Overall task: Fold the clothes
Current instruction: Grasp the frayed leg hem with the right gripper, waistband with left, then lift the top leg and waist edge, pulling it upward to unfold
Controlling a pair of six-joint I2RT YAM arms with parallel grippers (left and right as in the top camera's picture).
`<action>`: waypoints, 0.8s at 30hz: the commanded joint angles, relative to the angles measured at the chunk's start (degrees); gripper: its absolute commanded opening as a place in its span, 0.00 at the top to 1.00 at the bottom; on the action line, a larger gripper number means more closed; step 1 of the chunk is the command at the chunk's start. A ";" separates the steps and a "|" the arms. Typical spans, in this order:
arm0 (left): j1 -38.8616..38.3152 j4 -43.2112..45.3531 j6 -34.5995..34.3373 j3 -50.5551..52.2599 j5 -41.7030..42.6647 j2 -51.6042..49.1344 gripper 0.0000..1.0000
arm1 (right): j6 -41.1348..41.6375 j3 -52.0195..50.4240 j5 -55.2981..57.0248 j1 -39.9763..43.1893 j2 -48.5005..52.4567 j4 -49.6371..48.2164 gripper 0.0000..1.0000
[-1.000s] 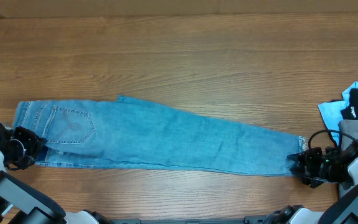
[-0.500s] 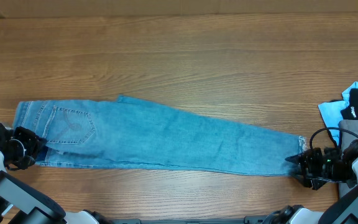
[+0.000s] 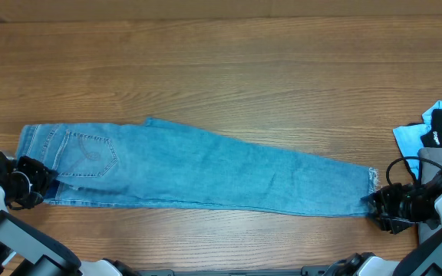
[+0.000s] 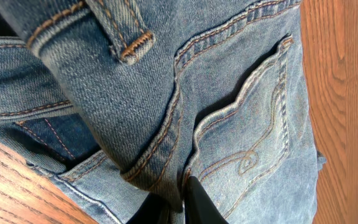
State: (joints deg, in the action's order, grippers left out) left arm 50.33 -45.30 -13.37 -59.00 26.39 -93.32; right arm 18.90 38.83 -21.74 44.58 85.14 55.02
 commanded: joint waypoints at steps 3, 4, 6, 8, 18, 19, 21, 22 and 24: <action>-0.11 -0.50 -0.37 -1.11 1.75 1.29 0.90 | 0.70 -0.76 0.70 -0.26 0.17 -1.31 0.58; -0.11 -0.50 -0.37 -1.11 1.75 1.29 0.90 | 0.70 -1.01 0.70 -0.26 0.17 -1.66 0.59; -0.11 -0.52 -0.37 -1.11 1.75 1.29 0.89 | 0.70 -1.53 0.70 -0.26 0.17 -2.43 0.60; -0.11 -0.50 -0.39 -1.11 1.75 1.29 0.89 | 0.72 -1.84 0.70 -0.26 0.17 -2.97 0.60; -0.11 -0.31 -0.39 -1.11 1.79 1.29 0.90 | 0.44 0.02 0.68 -0.26 -0.17 -0.31 0.96; -0.11 -0.28 -0.37 -1.11 1.79 1.29 0.91 | 0.39 0.70 0.68 -0.26 -0.39 0.37 0.96; -0.11 -0.24 -0.33 -1.31 2.14 1.29 0.94 | 0.04 2.69 -0.35 -0.26 -1.31 2.14 0.96; -0.11 -0.28 -0.31 -1.57 2.73 1.29 0.95 | -0.92 3.63 -1.99 -0.26 -1.84 2.60 0.96; -0.11 -0.31 0.76 -2.62 5.33 1.29 0.96 | -2.01 6.12 -5.73 -0.26 -2.97 3.72 0.96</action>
State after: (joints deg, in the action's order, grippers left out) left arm 50.33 -45.32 -13.34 -59.24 27.07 -93.32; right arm 18.92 40.51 -22.50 44.58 84.75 58.08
